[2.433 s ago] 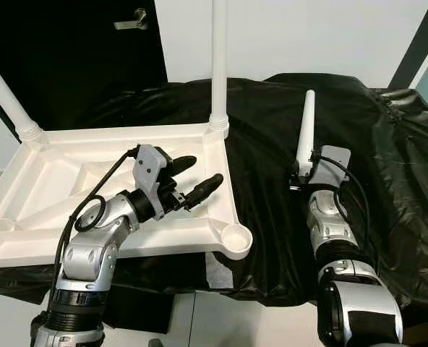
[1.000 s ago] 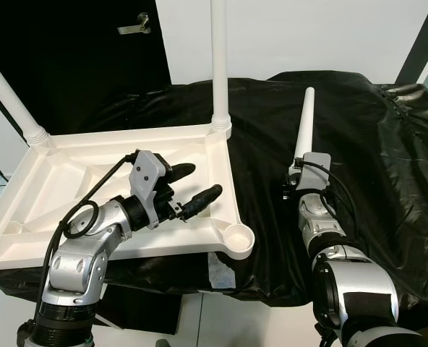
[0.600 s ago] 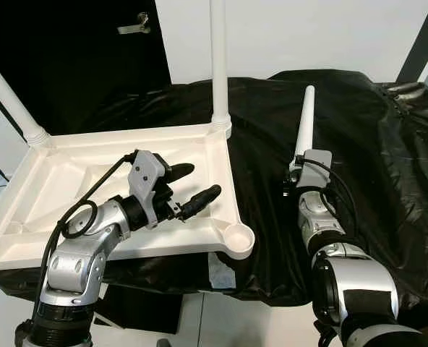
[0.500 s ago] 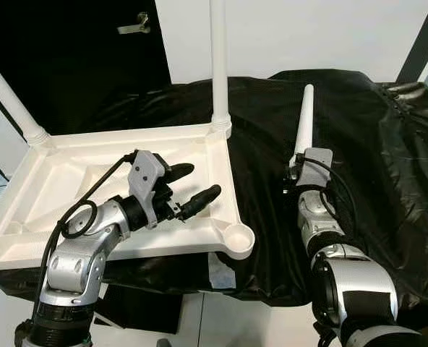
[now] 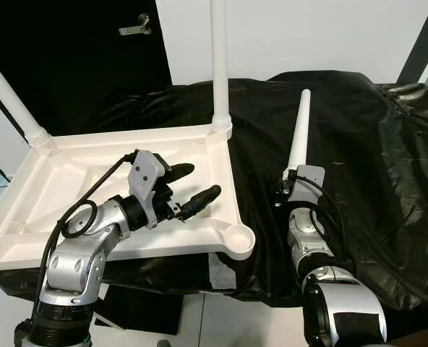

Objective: Building children table

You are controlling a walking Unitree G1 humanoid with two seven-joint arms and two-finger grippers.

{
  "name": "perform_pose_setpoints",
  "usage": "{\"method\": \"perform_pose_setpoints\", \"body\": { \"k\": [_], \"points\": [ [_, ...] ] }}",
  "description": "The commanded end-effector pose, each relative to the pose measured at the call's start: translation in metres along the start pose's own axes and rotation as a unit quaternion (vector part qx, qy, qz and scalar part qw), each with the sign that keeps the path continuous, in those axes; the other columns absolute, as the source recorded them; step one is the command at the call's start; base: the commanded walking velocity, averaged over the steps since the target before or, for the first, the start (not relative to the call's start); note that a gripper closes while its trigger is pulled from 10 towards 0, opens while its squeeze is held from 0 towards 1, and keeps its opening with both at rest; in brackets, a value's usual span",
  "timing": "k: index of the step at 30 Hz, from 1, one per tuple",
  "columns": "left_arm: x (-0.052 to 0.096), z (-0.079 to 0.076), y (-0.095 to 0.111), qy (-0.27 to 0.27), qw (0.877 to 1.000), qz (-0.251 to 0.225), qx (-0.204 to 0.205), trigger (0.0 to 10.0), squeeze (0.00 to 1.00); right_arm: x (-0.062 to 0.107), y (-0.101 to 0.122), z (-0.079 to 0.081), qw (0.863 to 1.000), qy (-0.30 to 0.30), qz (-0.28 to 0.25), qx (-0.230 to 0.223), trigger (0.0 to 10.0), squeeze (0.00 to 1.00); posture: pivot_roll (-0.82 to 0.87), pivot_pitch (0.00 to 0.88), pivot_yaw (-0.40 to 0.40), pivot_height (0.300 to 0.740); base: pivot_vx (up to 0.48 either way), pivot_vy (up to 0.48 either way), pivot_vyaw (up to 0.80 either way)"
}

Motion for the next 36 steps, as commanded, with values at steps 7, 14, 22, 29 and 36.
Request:
{"method": "perform_pose_setpoints", "body": {
  "k": [7,14,22,29,36],
  "points": [
    [-0.001,0.008,0.000,0.051,0.999,0.013,-0.004,10.0,0.00,0.011,-0.014,0.005,1.000,-0.014,0.015,-0.010,10.0,0.00,0.05,0.000,0.063,0.740,0.000,0.000,0.00],
    [-0.001,0.010,0.001,0.054,0.998,0.010,-0.004,10.0,0.00,0.019,-0.012,0.015,1.000,-0.002,-0.017,-0.023,10.0,1.00,0.04,0.000,0.066,0.740,0.000,0.000,0.00],
    [-0.003,0.012,0.001,0.052,0.999,0.009,-0.007,10.0,0.00,0.005,0.004,0.015,0.999,0.008,-0.023,-0.034,10.0,0.00,0.04,0.000,0.072,0.740,0.000,0.000,0.00],
    [-0.003,0.013,0.002,0.052,0.999,0.008,-0.011,10.0,0.00,-0.012,0.022,0.024,0.999,0.024,-0.003,-0.043,10.0,0.00,0.05,0.000,0.073,0.740,0.000,0.000,0.00],
    [-0.002,0.014,0.003,0.053,0.998,0.008,-0.013,10.0,0.00,-0.020,0.025,0.030,0.998,0.033,0.039,-0.039,10.0,0.00,0.06,0.000,0.073,0.740,0.000,0.000,0.00]
  ]
}}
Point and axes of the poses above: a point about 5 cm out from each wrist's last joint towards the gripper, its own x axis pointing back from the gripper into the wrist, its own y axis along the axis of the wrist's last joint, z = x × y, the point moved 1 cm from there along -x, pointing out of the wrist towards the gripper, and after that the axes turned 14 degrees about -x, right-handed, at the moved point
